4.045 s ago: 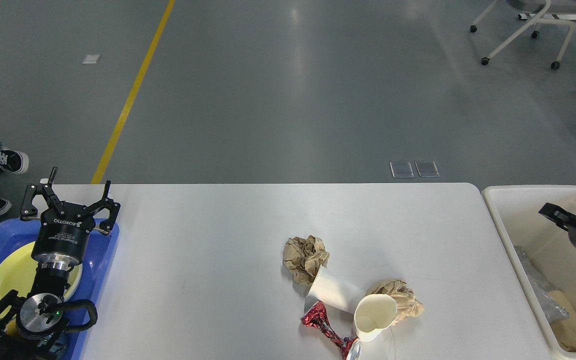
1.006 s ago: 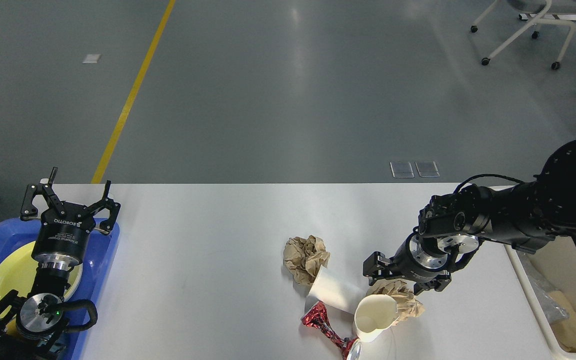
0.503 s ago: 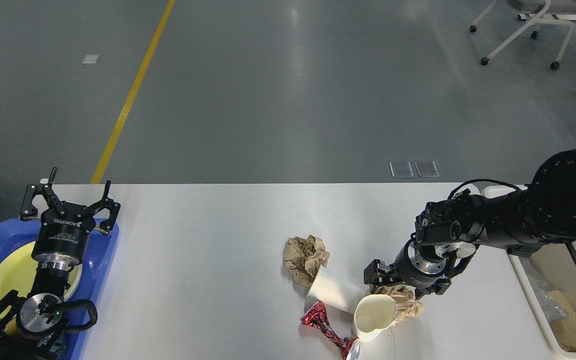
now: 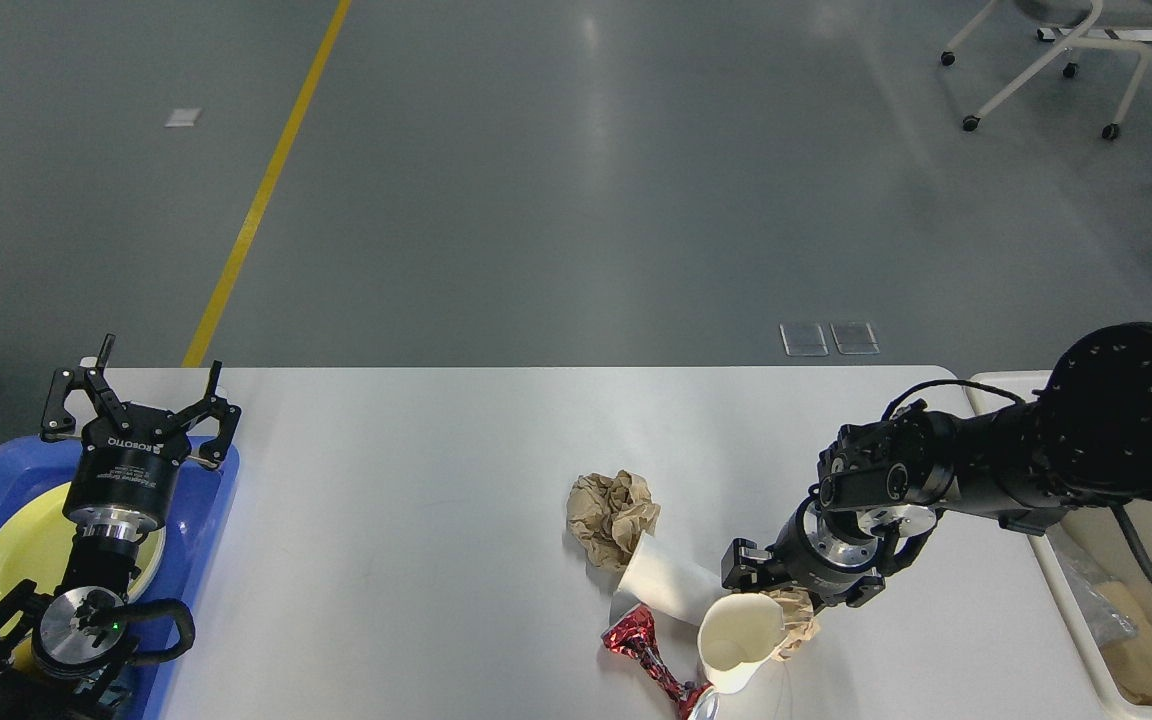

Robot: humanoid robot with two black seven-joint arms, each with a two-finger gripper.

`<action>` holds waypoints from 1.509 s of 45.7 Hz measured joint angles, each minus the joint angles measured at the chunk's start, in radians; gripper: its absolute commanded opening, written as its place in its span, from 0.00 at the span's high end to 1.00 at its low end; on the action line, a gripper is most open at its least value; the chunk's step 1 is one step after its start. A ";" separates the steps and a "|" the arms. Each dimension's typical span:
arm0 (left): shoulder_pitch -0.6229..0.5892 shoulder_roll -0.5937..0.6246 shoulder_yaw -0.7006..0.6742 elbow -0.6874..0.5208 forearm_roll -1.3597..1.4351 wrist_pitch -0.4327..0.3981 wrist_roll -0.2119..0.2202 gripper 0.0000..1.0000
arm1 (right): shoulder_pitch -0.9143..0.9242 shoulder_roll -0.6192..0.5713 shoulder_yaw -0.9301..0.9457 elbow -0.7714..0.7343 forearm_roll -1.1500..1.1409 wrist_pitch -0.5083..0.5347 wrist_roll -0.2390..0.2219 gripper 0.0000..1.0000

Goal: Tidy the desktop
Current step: 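Close the right gripper on the crumpled brown paper, then lift the brown paper and carry it over the white bin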

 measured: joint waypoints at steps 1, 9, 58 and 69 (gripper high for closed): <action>0.000 0.000 0.000 0.000 0.000 0.000 0.000 0.04 | -0.001 0.000 0.001 0.000 0.000 0.000 0.000 0.82; 0.000 0.000 0.000 0.000 0.000 0.000 0.000 0.04 | -0.002 -0.007 0.001 -0.001 0.016 -0.041 -0.001 1.00; 0.000 0.000 0.000 0.000 0.000 0.000 0.000 0.04 | 0.519 -0.192 -0.121 0.320 0.007 0.154 0.002 1.00; 0.000 0.000 0.000 0.000 0.000 0.000 0.000 0.04 | 0.894 -0.201 -0.166 0.551 0.012 0.277 0.003 1.00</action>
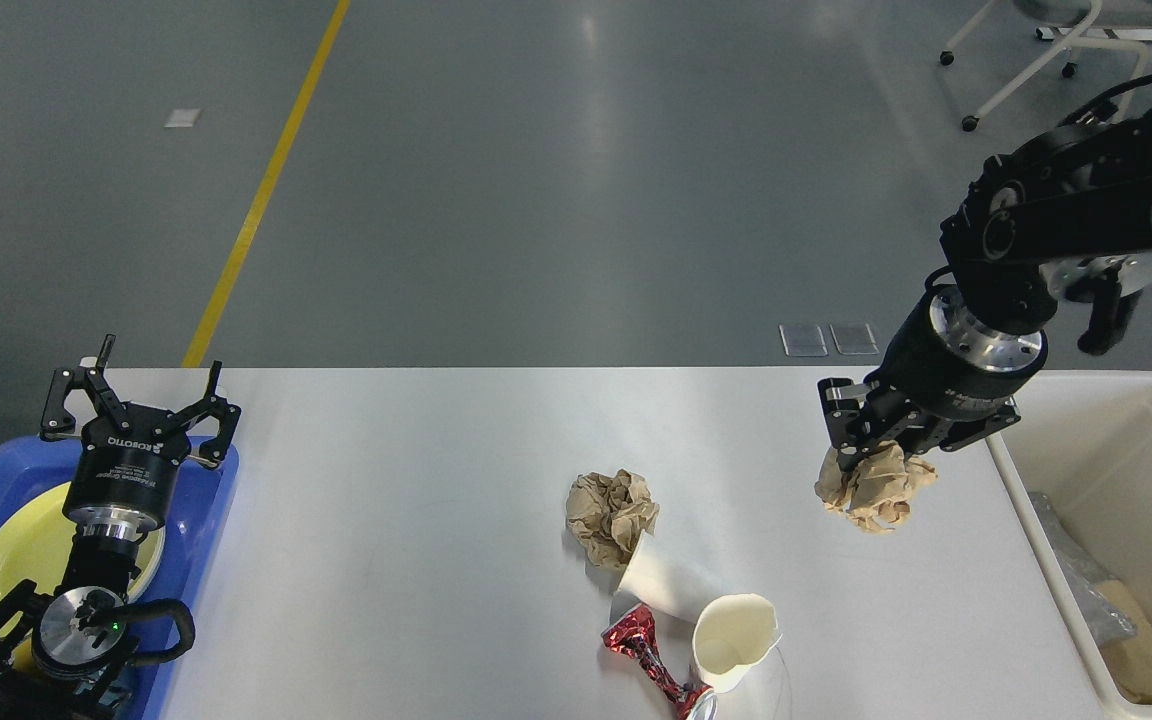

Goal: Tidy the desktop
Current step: 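Lift the brown paper and carry it over the white bin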

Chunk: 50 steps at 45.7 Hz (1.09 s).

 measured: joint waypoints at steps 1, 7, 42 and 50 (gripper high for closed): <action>0.000 0.000 0.000 0.000 0.000 0.000 0.000 0.04 | 0.018 -0.003 0.000 0.013 0.001 0.003 0.000 1.00; 0.000 0.000 0.000 0.000 0.000 0.000 0.000 0.04 | 0.054 -0.016 0.000 0.049 0.005 -0.005 -0.003 1.00; 0.000 0.000 0.000 0.001 0.000 0.000 0.000 0.04 | -0.394 -0.385 -0.117 -0.455 -0.004 -0.186 -0.002 1.00; 0.000 0.000 0.000 0.001 0.000 0.000 0.000 0.04 | -0.650 -0.435 -0.024 -0.663 -0.005 -0.307 0.000 1.00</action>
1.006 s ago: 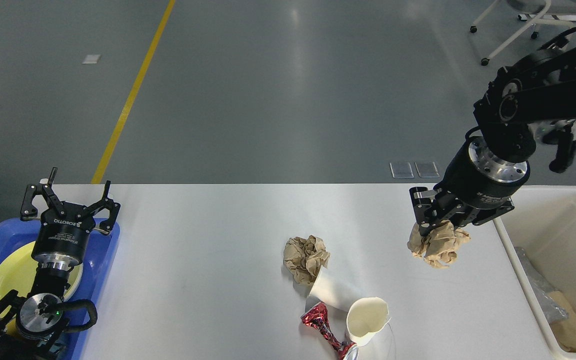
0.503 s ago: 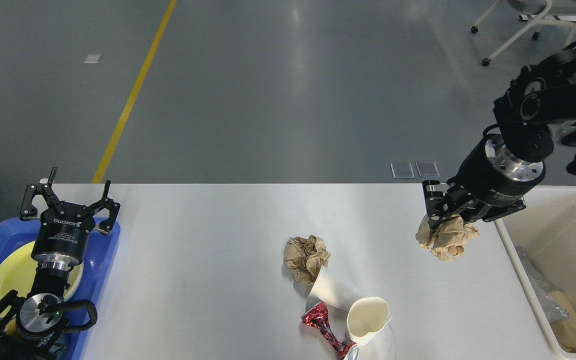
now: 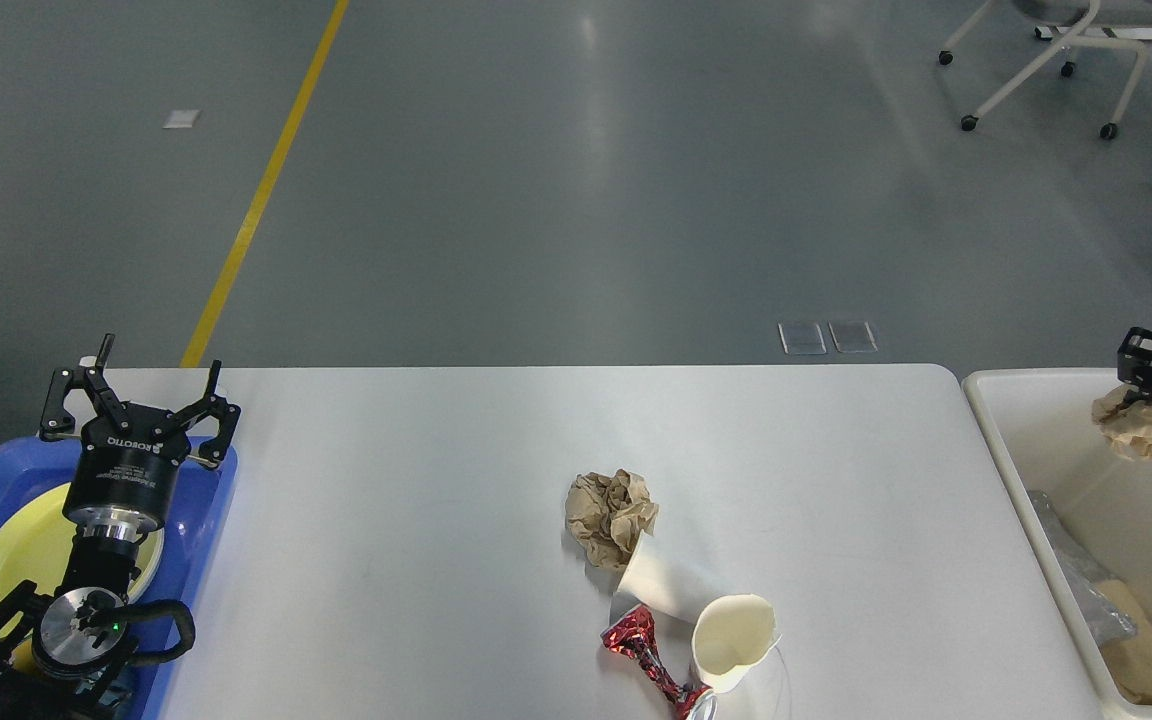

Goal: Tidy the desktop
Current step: 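Lift the brown paper and carry it over the white bin, then lower into the bin and release the brown paper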

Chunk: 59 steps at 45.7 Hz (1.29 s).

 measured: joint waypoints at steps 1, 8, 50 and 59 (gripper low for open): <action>0.000 0.000 0.000 0.000 0.000 0.000 0.000 0.04 | -0.031 -0.007 0.017 -0.020 -0.001 -0.016 0.000 1.00; 0.000 0.000 0.000 0.000 0.000 0.000 0.000 0.04 | -0.290 -0.027 0.156 -0.186 -0.005 -0.131 0.000 1.00; 0.000 0.000 0.000 0.000 0.000 0.000 0.000 0.04 | -1.035 0.348 0.577 -0.790 0.010 -0.537 0.009 0.00; 0.000 0.000 0.000 0.000 0.000 0.000 0.000 0.04 | -1.029 0.350 0.577 -0.786 0.010 -0.564 0.009 0.00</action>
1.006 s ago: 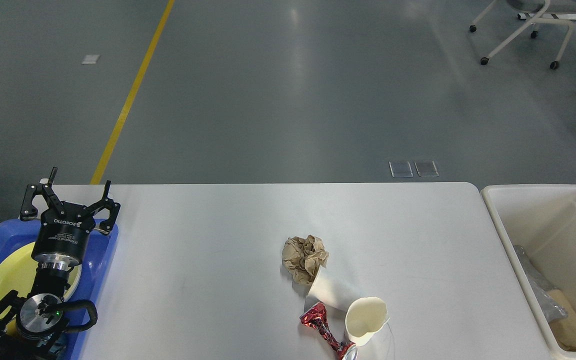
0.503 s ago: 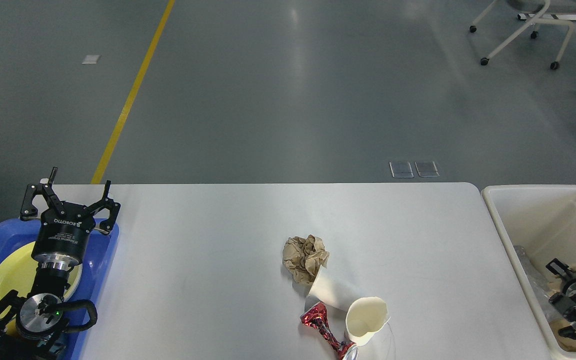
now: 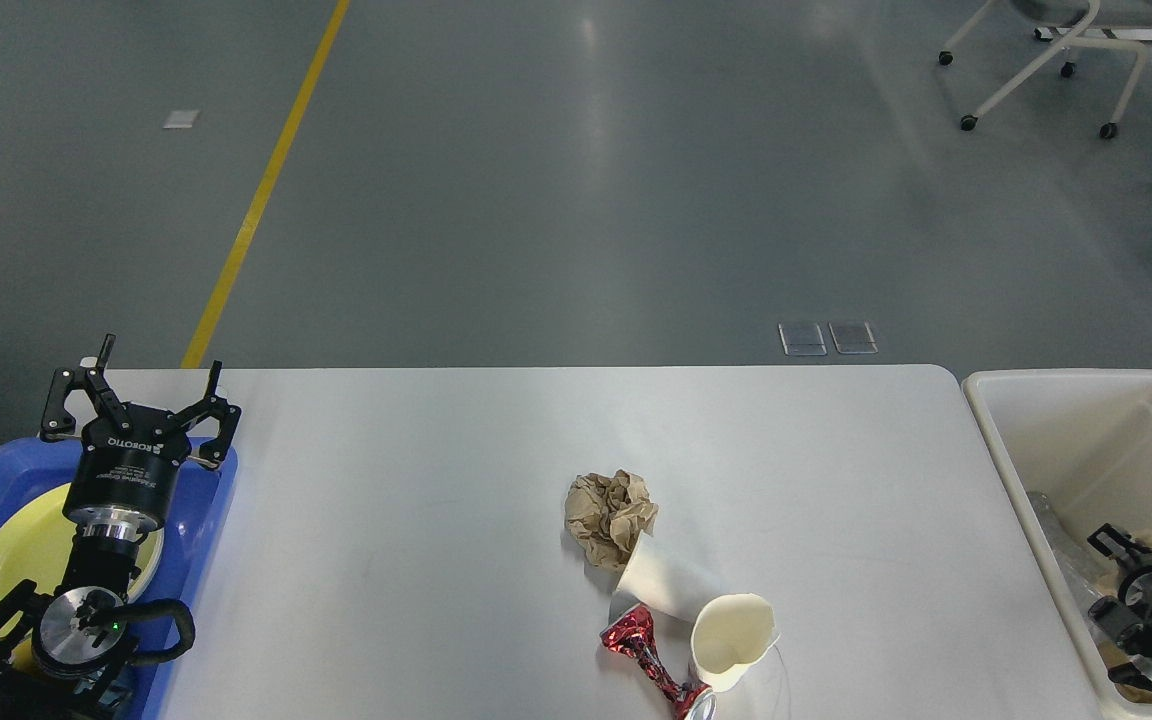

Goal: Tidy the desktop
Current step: 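Lower into the bin and release the brown paper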

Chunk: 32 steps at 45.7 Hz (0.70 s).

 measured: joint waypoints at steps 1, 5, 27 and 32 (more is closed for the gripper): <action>0.000 0.000 0.000 0.000 0.000 0.000 0.000 0.04 | 0.000 0.000 0.000 0.001 0.000 -0.001 0.000 0.00; 0.000 0.000 0.000 0.000 0.000 0.000 0.000 0.04 | 0.001 0.000 0.001 0.003 0.000 -0.002 0.000 0.00; 0.000 0.000 0.000 0.000 0.000 0.000 0.000 0.04 | 0.028 -0.010 0.000 0.016 -0.018 0.009 0.001 0.00; 0.000 0.000 0.000 0.000 0.000 0.000 0.000 0.04 | 0.086 -0.032 -0.023 0.051 -0.058 0.038 0.002 0.00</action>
